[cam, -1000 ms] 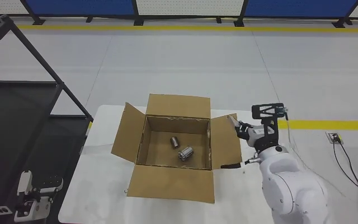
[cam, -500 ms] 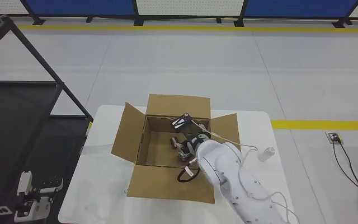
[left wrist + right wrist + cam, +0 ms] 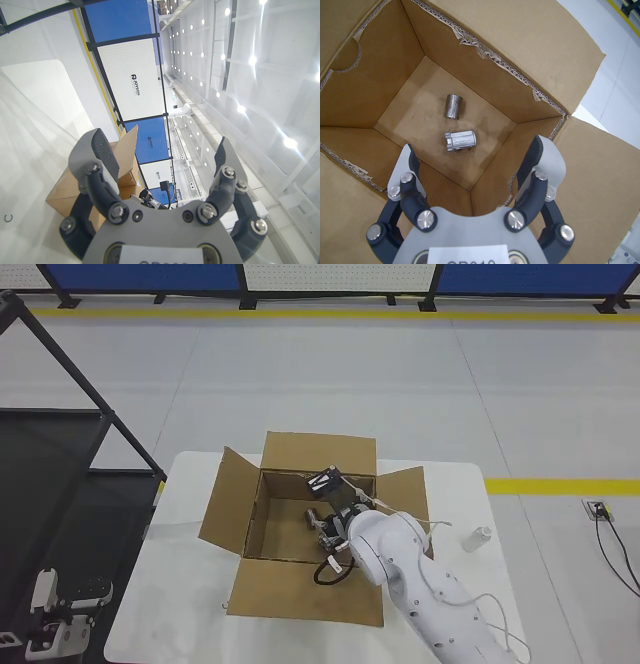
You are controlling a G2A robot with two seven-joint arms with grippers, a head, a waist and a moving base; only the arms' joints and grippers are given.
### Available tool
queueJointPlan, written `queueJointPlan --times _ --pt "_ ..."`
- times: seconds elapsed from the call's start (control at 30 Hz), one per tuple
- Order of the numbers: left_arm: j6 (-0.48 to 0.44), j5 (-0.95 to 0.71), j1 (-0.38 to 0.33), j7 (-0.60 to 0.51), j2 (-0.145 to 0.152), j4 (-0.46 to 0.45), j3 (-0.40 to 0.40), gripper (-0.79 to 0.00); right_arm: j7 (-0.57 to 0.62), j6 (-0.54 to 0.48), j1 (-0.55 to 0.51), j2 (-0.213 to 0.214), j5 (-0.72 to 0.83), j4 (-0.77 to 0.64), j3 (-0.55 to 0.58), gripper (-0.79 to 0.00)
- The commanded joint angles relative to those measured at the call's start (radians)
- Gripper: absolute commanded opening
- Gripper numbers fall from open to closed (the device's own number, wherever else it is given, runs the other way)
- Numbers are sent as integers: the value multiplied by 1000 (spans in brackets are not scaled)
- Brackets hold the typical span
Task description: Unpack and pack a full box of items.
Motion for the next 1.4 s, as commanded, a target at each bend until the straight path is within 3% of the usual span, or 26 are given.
queueJointPlan --times 0.0,0.4,0.8,0.87,0.93,1.07,1.23,1.37 --pt "0 0 0 0 0 0 0 0 -17 -12 8 -6 17 47 -11 0" --pt "0 0 0 0 0 0 0 0 8 -104 289 -120 247 639 -160 0" --pt "0 0 0 0 0 0 0 0 -75 -149 389 -220 349 946 -237 0" --pt "0 0 0 0 0 0 0 0 -95 -165 396 -232 370 976 -238 -172" --pt "0 0 0 0 0 0 0 0 -112 -158 405 -242 377 1008 -240 -234" --pt "0 0 0 0 0 0 0 0 -136 -156 419 -260 389 1058 -243 -274" --pt "0 0 0 0 0 0 0 0 -153 -166 437 -278 400 1100 -245 -486" --pt "0 0 0 0 0 0 0 0 -182 -174 454 -287 397 1111 -245 -717"
